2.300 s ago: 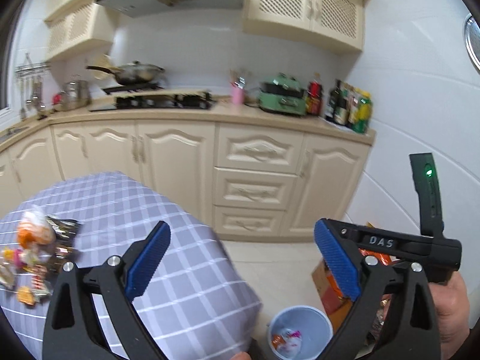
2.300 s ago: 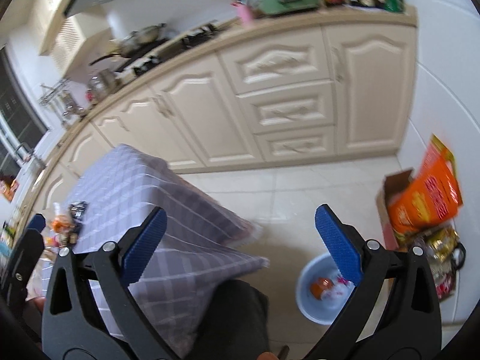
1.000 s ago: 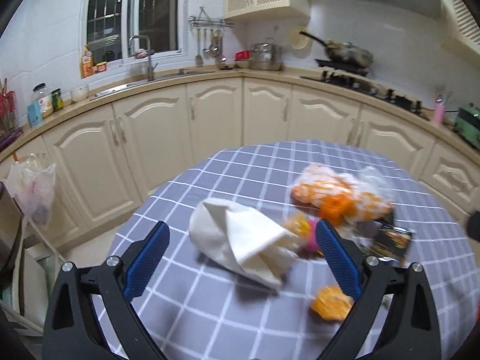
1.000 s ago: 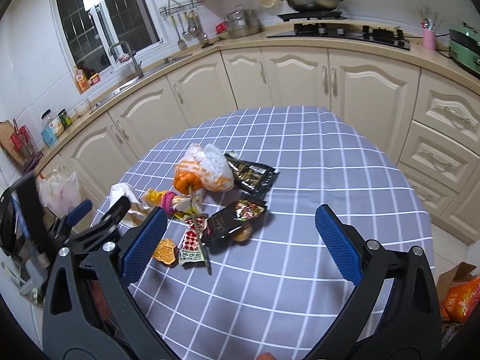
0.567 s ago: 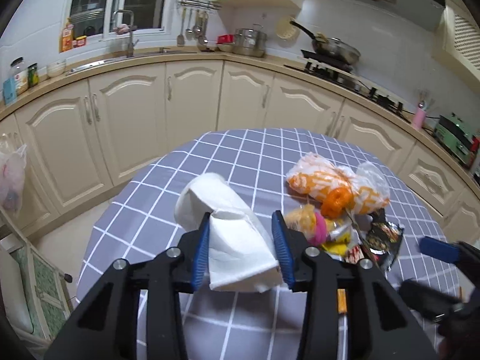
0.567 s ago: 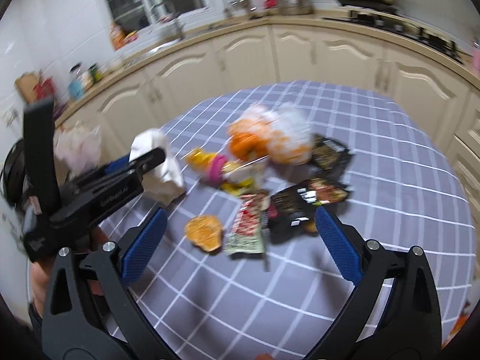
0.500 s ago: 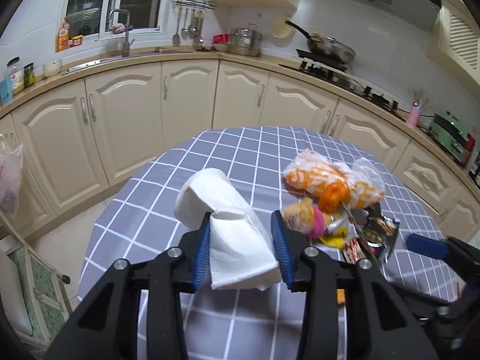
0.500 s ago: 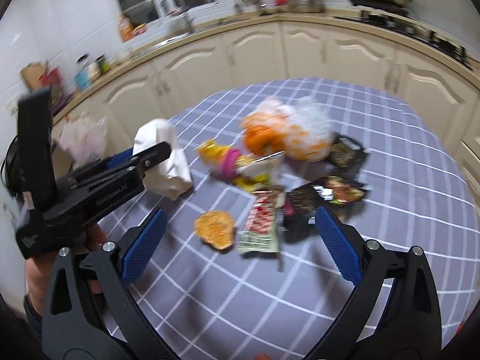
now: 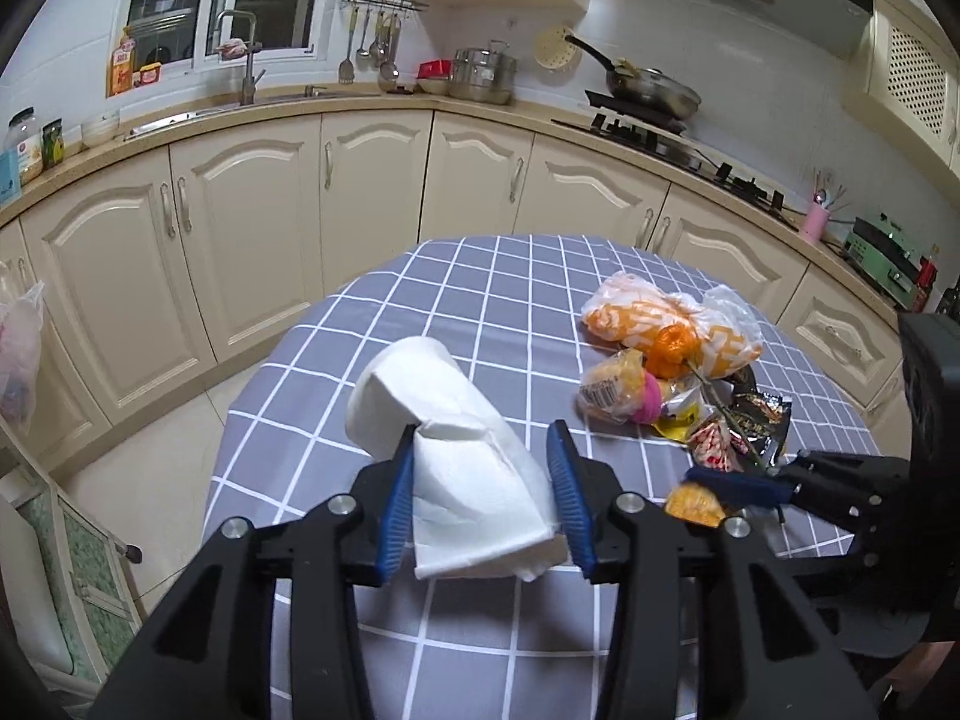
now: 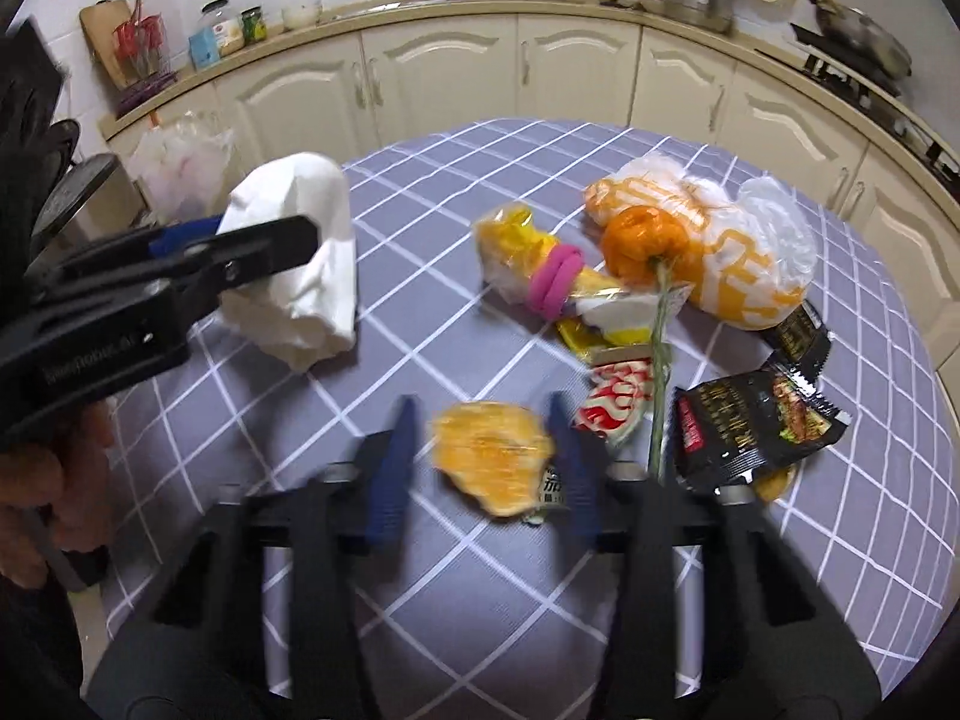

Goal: Collect trash
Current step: 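Grasp the white tissue with left tool while right tool grasps dried orange slice, then carry both items to the blue bin and open both tools over it, then swing both tools back over the table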

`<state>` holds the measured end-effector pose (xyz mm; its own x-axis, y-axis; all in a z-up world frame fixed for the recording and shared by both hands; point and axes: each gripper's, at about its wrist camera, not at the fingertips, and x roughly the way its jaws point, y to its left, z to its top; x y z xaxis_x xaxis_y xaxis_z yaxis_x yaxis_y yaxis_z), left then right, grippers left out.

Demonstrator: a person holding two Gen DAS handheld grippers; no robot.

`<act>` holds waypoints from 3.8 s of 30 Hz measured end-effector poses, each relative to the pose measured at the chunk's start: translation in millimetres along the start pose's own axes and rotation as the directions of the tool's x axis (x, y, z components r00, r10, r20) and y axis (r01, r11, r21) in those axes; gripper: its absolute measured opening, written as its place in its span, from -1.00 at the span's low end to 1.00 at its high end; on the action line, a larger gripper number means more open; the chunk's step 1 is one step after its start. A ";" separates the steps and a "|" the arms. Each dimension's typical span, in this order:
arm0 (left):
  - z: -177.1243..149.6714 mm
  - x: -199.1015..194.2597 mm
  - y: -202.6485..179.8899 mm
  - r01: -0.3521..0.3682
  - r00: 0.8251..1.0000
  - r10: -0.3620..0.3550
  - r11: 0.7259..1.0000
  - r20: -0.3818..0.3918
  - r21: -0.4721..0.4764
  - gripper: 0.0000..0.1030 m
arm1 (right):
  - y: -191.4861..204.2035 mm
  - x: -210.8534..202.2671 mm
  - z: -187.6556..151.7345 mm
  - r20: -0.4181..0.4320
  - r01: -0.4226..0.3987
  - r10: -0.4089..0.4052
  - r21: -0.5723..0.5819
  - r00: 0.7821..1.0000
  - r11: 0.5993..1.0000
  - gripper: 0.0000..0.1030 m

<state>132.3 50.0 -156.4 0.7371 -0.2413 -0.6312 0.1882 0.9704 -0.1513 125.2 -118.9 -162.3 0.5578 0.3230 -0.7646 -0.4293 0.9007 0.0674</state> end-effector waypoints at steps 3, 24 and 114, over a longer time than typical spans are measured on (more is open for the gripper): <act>-2.8 -6.7 -7.6 -0.002 1.000 0.001 1.000 0.020 0.024 -0.27 | -0.5 -7.8 -3.3 0.017 -0.006 0.006 0.015 1.000 1.000 -0.29; 4.8 -95.9 -127.8 0.116 0.971 -0.155 0.971 0.180 0.210 -0.27 | -99.1 -187.1 -60.8 0.346 -0.019 -0.106 0.338 0.932 0.941 -0.29; -33.9 -70.5 -344.5 0.411 0.885 -0.463 0.823 0.043 0.391 0.82 | -237.5 -281.9 -191.8 0.196 0.145 -0.462 0.784 0.865 0.604 0.88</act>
<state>-6.4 -267.0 -85.6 0.5936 -0.6632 -0.4559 0.7121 0.6968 -0.0863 -66.3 -479.6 -85.7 0.8199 -0.0801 -0.5669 0.3786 0.8186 0.4319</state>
